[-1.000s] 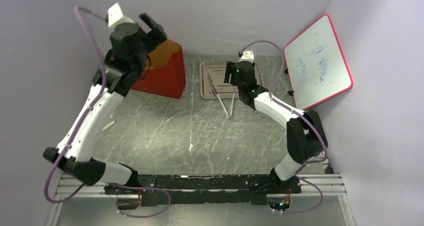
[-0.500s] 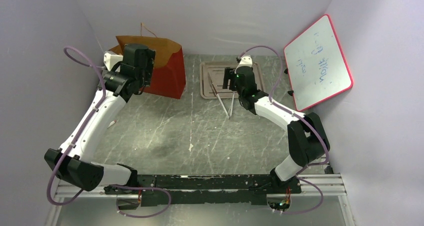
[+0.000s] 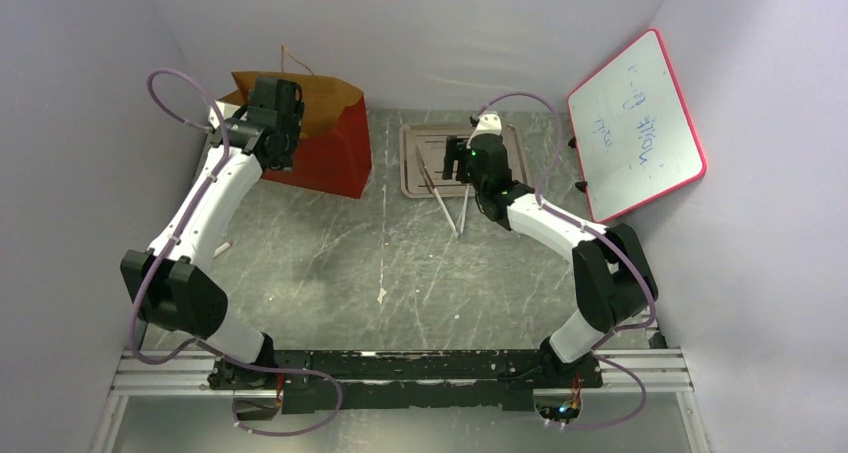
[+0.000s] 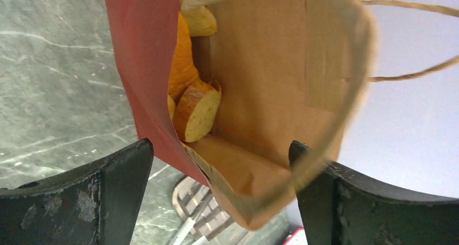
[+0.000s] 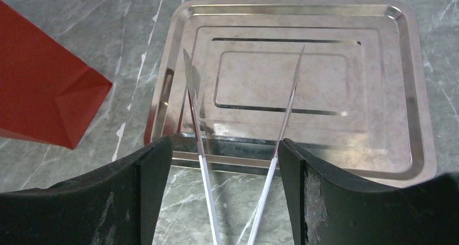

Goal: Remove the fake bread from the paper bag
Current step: Adjust the paper bag at the center of the board.

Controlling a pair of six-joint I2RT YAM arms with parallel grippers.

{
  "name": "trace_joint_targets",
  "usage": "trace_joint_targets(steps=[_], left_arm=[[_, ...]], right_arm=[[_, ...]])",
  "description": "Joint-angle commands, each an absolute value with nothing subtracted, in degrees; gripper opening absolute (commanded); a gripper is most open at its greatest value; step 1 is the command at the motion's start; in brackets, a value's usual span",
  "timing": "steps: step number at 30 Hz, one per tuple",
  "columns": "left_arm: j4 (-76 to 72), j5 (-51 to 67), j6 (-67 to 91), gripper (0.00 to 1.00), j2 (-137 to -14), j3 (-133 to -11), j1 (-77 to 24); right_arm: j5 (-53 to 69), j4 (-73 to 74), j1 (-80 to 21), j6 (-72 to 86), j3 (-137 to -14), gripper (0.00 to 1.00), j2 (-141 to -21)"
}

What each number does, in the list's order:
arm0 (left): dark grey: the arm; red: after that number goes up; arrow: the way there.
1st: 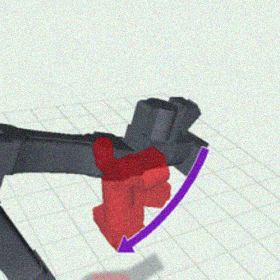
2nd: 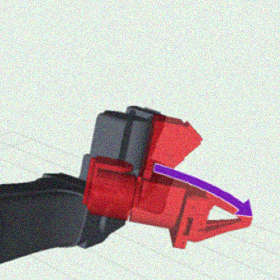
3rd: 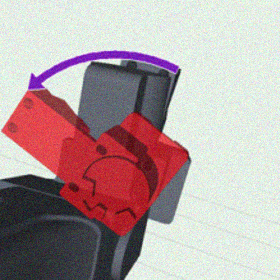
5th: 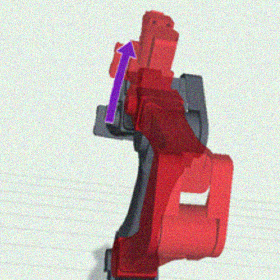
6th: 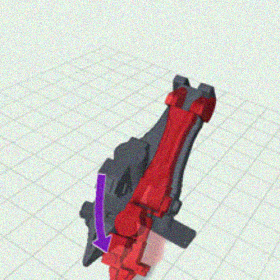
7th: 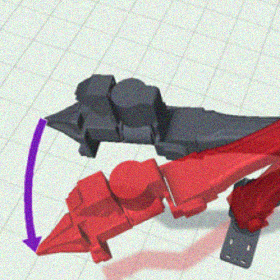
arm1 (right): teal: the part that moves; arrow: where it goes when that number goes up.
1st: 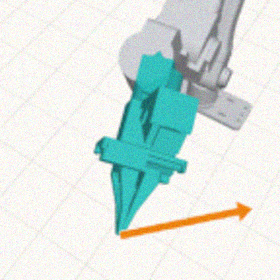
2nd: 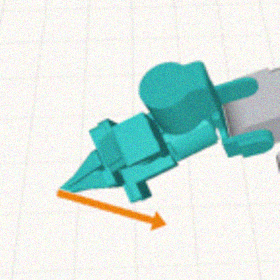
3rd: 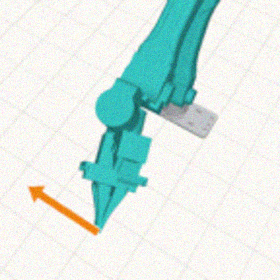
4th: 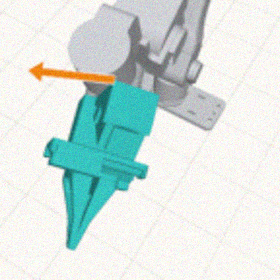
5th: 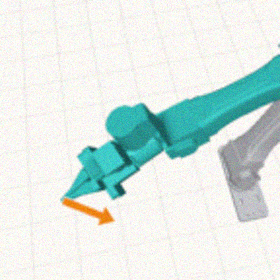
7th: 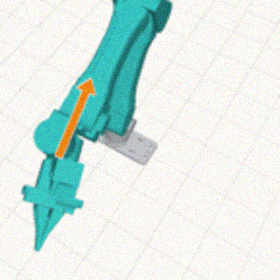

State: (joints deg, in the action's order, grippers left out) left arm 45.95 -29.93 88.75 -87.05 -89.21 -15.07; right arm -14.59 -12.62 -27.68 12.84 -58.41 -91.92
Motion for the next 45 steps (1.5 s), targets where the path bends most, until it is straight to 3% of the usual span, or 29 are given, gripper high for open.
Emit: trace_joint_targets(steps=[1, 6, 8, 11, 13, 16, 20, 27, 39, 45], left_arm=[[46.05, -26.69, 84.81, 0.99, -88.49, -91.12, -13.55], [45.06, -24.92, 81.27, 0.99, -89.96, -90.06, -11.96], [42.81, -23.41, 79.28, 0.99, -89.83, -88.02, -10.99], [39.67, -20.40, 76.15, 0.97, -90.42, -85.83, -9.49], [37.39, -18.58, 73.77, 0.78, -90.79, -84.45, -8.63], [33.07, -15.95, 70.37, 0.38, -90.67, -81.46, -7.17], [26.94, -9.38, 64.65, 0.08, -91.14, -77.95, -5.35], [23.28, -5.54, 53.06, 0.07, -91.32, -78.21, -3.96], [28.69, -9.73, 28.41, 0.07, -94.17, -91.83, -4.71], [32.73, -16.84, 12.65, 0.07, -99.03, -100.83, -10.75]], right_arm=[[-14.29, -13.57, -27.95, 12.44, -58.98, 0.76, -93.31], [-14.85, -11.18, -27.95, 12.39, -60.22, 0.76, -94.97], [-16.07, -9.56, -27.94, 12.27, -60.81, 0.93, -95.96], [-16.91, -8.27, -29.18, 11.96, -60.81, 0.99, -97.22], [-17.33, -8.36, -29.66, 12.12, -60.17, 0.99, -97.49], [-18.08, -7.27, -29.90, 11.98, -59.90, 0.99, -97.86], [-17.94, -7.24, -30.59, 12.06, -58.33, 0.99, -97.99], [-22.44, -6.33, -32.19, 12.62, -55.86, 1.00, -99.33], [-23.59, -6.89, -33.30, 13.27, -54.05, 1.00, -100.82], [-24.16, -7.96, -33.31, 13.18, -54.39, 1.00, -102.43]])
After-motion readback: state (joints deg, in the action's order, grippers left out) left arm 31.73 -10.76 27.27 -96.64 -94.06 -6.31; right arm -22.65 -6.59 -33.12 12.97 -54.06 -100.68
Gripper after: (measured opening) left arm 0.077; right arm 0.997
